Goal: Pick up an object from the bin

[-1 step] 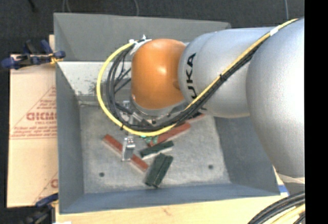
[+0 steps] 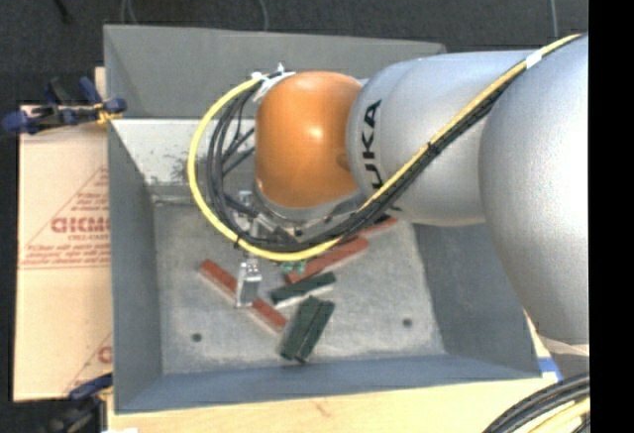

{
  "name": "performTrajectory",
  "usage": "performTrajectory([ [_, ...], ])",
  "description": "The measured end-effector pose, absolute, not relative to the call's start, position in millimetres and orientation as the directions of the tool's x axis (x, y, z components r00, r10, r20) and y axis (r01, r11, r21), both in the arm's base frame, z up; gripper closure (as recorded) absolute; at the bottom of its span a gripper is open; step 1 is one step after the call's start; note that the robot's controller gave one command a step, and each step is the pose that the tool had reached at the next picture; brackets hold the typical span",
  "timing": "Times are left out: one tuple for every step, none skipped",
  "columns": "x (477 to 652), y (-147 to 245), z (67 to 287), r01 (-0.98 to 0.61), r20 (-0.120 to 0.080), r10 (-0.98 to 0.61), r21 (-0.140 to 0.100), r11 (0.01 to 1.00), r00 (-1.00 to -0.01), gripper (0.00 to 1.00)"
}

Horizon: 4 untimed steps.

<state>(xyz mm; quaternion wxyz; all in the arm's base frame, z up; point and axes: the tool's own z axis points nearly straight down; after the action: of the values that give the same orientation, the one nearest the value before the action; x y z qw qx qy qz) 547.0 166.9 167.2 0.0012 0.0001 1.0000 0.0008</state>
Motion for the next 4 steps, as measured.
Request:
performTrajectory([
  [550.3,156,125,0.08,-0.007,0.08,0.003,0.997,-0.997,0.0],
  [553.7,147,80,0.332,-0.002,0.332,0.001,0.943,-0.943,0.0],
  [549.1,142,75,0.117,-0.019,0.117,0.006,0.993,-0.993,0.0],
  [552.5,145,78,0.318,-0.003,0.318,0.002,0.948,-0.948,0.0],
])
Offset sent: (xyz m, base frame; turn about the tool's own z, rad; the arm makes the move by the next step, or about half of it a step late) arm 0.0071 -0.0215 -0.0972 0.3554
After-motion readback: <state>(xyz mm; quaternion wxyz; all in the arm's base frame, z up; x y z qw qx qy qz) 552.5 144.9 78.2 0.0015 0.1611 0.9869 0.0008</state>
